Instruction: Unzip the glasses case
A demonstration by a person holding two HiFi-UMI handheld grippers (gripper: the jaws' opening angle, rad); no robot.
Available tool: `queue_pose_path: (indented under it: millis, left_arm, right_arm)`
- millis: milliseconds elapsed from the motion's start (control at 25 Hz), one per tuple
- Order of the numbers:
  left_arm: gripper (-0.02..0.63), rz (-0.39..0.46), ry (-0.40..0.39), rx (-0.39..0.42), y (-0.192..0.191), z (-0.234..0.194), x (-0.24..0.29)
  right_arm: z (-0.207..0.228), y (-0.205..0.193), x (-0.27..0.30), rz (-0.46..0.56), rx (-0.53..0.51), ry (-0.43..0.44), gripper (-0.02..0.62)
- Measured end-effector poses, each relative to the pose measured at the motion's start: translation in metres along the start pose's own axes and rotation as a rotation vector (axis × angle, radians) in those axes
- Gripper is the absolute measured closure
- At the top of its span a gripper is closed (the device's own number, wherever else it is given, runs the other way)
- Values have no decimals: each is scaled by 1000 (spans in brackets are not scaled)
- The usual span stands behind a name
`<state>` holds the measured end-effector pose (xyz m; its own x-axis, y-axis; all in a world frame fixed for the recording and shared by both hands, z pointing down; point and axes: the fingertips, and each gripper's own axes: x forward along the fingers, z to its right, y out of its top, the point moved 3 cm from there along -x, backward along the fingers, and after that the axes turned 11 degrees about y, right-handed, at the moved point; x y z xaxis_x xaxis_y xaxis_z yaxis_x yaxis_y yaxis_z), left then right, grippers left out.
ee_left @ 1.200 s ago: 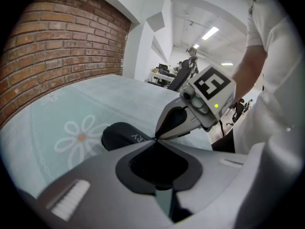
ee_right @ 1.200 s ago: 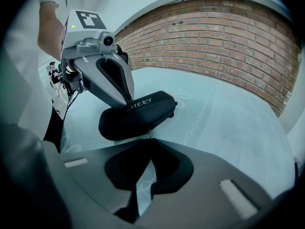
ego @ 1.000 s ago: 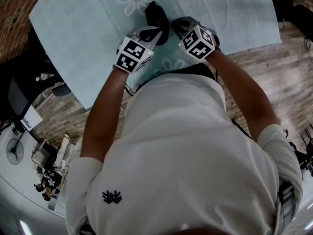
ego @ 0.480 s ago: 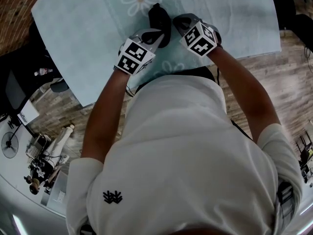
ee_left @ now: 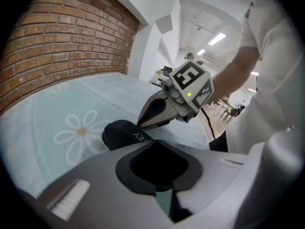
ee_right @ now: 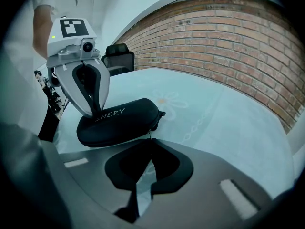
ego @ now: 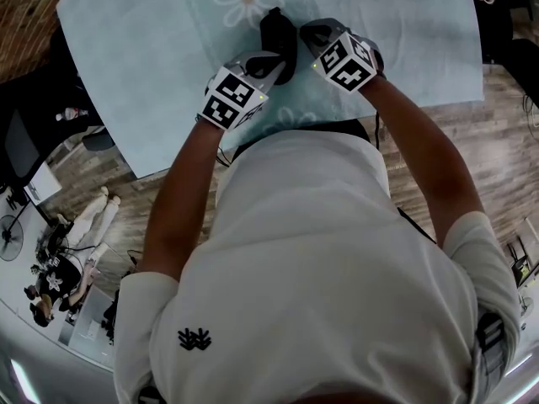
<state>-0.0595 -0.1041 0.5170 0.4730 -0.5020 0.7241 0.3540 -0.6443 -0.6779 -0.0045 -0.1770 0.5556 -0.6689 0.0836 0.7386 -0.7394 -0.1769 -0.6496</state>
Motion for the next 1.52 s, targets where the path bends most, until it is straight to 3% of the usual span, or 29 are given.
queue_pose_path:
  millis: [840, 1520]
  left_arm:
    - [551, 15, -24, -71, 0, 2, 0]
    - [551, 29, -45, -96, 0, 0, -1]
  right_arm:
    - [25, 19, 18, -38, -118, 83, 592]
    - [34, 36, 29, -91, -282, 171, 591]
